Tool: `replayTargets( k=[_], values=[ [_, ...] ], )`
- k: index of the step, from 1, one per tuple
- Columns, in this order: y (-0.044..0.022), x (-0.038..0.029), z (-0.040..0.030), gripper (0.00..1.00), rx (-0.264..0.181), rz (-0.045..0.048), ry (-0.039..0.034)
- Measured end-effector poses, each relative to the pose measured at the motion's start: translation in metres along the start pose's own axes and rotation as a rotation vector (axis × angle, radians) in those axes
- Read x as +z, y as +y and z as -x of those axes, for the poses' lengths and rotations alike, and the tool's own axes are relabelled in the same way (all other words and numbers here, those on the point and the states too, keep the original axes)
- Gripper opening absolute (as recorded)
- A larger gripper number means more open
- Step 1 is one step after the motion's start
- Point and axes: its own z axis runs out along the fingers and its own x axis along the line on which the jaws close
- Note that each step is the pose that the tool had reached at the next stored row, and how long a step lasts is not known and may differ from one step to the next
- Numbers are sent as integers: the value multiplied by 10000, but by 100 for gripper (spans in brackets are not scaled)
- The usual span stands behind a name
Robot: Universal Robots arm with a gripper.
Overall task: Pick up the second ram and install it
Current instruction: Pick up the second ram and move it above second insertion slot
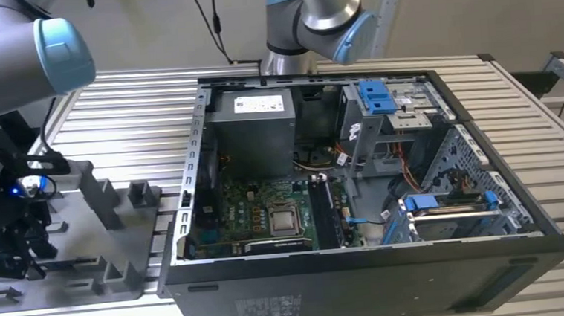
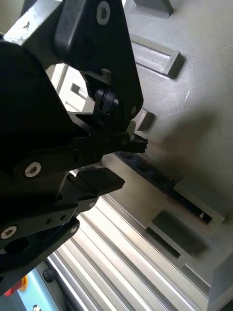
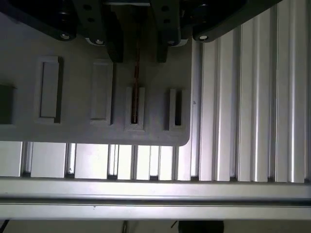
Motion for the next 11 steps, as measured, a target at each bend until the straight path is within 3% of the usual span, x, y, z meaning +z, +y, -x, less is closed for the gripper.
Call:
replayTargets(
  k=[3,6,8,11],
  values=[
    [0,19,13,42,4,-35,-3],
    [17,46,16,42,16,-206,-30],
    [23,55,16,42,22,-312,-86],
    [24,55,13,42,24,-318,-105]
  ],
)
